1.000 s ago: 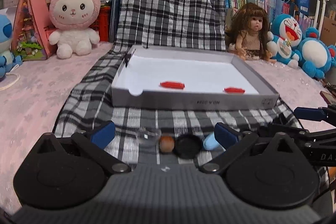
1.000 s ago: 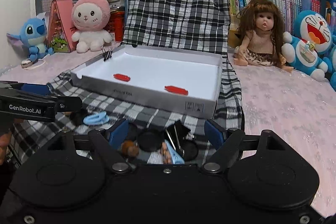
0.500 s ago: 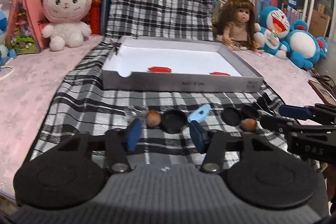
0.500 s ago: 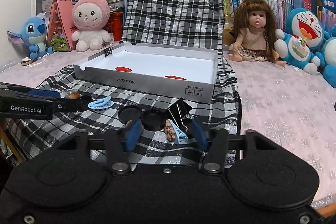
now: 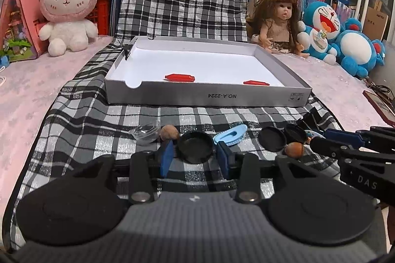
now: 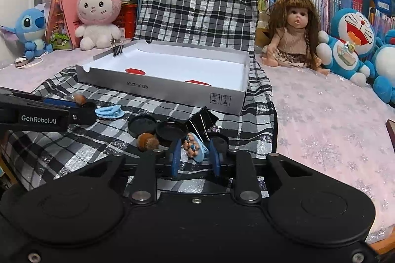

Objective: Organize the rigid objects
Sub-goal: 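Grasp a black round lid with the left tool while the right tool grasps the blue bear-print clip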

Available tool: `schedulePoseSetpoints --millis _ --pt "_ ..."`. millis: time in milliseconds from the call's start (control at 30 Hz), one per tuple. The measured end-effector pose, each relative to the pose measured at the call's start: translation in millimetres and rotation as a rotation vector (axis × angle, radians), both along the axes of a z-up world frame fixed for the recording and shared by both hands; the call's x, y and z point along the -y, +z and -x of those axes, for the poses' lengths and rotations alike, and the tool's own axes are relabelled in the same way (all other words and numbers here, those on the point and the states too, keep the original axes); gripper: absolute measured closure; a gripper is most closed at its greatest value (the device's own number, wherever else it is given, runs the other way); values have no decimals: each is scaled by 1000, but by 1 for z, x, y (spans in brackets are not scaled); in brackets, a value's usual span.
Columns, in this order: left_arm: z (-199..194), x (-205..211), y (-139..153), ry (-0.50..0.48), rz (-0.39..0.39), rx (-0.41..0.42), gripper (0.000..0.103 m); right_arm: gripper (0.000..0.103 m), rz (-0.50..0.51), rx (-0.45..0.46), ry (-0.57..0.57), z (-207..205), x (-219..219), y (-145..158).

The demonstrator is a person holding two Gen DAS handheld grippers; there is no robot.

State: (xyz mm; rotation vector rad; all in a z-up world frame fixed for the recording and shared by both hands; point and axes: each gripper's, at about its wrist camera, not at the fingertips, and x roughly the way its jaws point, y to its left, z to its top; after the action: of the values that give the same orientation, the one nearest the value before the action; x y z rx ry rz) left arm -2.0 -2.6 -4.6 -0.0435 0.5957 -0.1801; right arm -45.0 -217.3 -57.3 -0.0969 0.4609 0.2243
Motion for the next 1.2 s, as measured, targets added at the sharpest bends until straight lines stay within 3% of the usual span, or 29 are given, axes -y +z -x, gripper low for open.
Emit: schedulePoseSetpoints --millis 333,400,433,467,800,967,1067,1200 --pt "-12 5 -4 3 -23 19 46 81 -7 -11 30 -15 -4 -2" --pt "-12 5 -3 4 -25 19 51 84 -18 -20 32 -17 -4 -1" --pt "-11 5 -3 2 -26 20 63 84 -20 -23 33 -17 -5 -1" --pt "-10 5 -3 -2 -26 18 65 84 -21 -23 38 -17 -5 0" --pt "11 6 0 -49 -28 4 65 84 -15 -56 184 3 2 3" --pt "15 7 0 -47 -35 10 63 82 -7 -67 217 8 7 4" --pt "16 7 1 -47 -37 14 49 81 0 -78 231 11 10 4" --pt "18 8 1 -43 -50 21 48 80 40 -79 235 14 13 4"
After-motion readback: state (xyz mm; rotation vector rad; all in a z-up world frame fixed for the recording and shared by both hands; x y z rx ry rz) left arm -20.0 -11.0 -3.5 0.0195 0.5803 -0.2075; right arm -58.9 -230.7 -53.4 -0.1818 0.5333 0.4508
